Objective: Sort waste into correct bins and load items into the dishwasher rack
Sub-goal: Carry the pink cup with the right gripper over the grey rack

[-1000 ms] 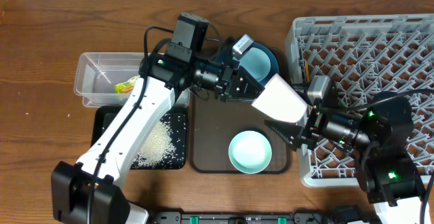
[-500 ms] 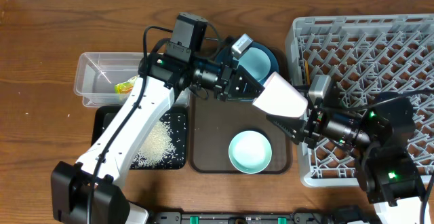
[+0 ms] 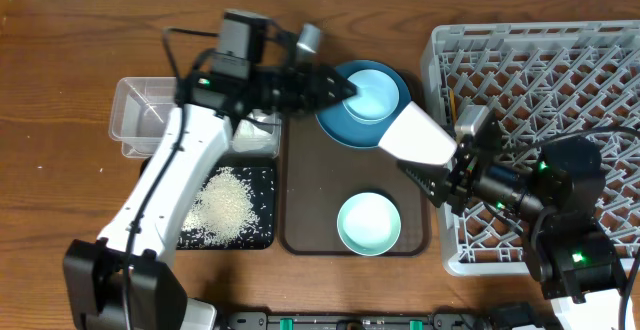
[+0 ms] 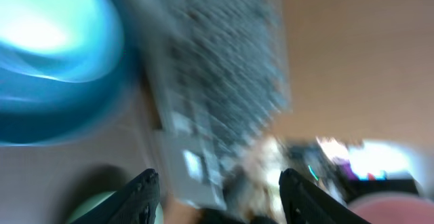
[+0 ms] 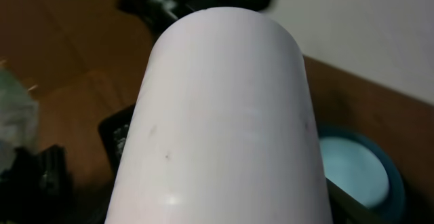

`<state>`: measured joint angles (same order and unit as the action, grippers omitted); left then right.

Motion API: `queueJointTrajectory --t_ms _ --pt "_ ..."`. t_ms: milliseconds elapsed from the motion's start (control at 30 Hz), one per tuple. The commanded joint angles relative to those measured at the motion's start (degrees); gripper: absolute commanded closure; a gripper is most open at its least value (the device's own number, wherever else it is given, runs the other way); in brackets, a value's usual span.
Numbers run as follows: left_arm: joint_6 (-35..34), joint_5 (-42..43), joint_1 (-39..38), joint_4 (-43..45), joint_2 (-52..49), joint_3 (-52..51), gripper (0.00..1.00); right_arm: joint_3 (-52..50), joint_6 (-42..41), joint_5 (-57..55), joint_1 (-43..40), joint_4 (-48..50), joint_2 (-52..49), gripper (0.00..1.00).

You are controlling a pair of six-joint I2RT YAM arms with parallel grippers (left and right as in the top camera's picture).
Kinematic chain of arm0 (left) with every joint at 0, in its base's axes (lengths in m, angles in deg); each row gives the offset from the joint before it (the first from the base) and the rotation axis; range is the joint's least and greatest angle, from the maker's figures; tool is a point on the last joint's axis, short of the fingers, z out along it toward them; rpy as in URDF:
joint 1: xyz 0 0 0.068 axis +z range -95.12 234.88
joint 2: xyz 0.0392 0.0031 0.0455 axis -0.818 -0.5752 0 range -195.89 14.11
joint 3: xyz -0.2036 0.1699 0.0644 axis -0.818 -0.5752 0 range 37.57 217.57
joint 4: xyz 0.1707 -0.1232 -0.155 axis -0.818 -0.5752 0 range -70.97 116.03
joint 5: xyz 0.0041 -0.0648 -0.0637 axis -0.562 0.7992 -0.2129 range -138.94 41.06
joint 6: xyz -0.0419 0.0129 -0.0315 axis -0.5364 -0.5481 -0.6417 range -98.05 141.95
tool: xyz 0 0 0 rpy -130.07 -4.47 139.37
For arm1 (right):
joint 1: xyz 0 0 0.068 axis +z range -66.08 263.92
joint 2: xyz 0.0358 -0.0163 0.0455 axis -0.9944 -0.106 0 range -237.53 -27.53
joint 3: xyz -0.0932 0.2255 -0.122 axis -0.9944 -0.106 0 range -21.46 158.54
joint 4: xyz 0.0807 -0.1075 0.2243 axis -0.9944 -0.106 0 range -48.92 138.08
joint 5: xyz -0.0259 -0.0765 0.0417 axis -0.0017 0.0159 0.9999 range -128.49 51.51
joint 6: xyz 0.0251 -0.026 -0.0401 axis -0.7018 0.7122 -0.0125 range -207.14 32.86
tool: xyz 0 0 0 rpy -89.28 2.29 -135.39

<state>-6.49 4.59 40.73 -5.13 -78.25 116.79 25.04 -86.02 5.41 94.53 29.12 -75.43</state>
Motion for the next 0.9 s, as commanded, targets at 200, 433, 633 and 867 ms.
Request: queueJointTrajectory --t_ms 200,433,633,867 --pt "0.4 -13.1 3.3 -8.8 0.6 0.4 0.24 0.4 -9.4 -30.1 0.2 -3.6 -3.2 0.49" --pt "0.3 -13.1 3.3 -9.5 0.6 0.4 0.13 3.8 -11.4 -38.1 -0.9 -3.4 -10.4 0.49" --pt "0.3 -13.1 3.3 -9.5 0.6 0.4 0.11 13.3 -11.4 -38.1 -4.2 -7.9 -18.9 0.49" --pt "0.3 -13.1 3.3 -9.5 0.6 0.4 0.07 27.2 -11.4 -38.1 -9.1 -16.6 -30.8 0.49"
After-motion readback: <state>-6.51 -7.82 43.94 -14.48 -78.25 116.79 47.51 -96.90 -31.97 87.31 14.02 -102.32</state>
